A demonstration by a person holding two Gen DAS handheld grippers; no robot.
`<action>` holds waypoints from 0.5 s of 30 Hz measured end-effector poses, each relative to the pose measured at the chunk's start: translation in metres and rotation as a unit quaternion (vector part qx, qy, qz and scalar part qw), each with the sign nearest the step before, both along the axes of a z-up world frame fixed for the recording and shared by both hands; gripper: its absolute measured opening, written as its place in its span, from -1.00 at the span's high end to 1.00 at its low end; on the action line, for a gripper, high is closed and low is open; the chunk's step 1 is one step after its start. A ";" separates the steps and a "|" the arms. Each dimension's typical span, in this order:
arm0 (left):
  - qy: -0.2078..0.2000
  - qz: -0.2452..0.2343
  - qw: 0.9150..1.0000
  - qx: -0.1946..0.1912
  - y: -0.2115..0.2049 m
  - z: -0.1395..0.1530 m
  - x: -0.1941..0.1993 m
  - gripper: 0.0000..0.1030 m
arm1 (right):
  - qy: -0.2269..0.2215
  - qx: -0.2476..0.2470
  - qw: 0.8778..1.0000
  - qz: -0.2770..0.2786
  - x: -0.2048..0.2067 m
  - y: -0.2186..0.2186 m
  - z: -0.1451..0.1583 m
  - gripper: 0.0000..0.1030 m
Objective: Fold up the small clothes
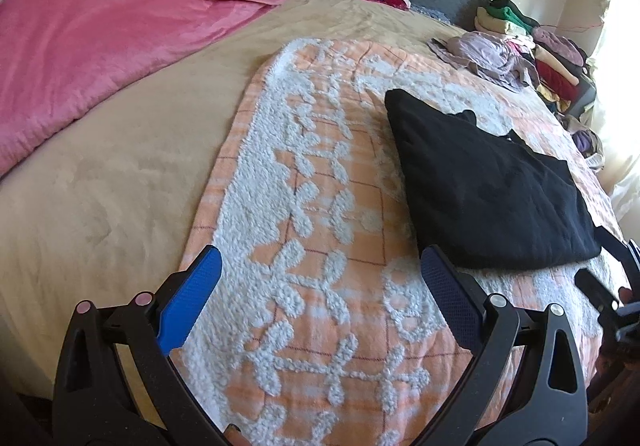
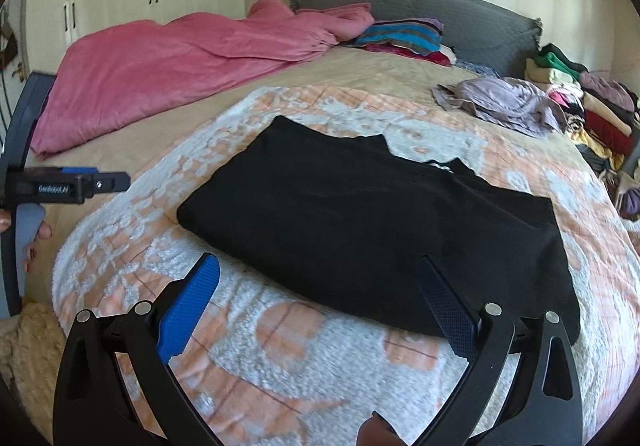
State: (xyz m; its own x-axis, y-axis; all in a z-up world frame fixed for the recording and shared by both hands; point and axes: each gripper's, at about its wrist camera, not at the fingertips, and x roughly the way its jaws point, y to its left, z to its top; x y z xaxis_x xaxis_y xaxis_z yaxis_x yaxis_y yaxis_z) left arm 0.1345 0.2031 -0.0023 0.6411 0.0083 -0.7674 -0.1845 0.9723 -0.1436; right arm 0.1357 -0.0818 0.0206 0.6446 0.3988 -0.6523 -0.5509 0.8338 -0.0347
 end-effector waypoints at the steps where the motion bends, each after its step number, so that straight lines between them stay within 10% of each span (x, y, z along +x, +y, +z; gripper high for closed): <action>1: 0.000 0.000 1.000 0.000 0.001 0.000 0.002 -0.81 | 0.000 -0.004 1.000 0.004 0.000 0.004 -0.001 -0.91; 15: 0.005 -0.008 1.000 0.015 -0.001 -0.001 0.033 -0.81 | -0.016 -0.054 0.998 0.033 0.004 0.041 -0.024 -0.91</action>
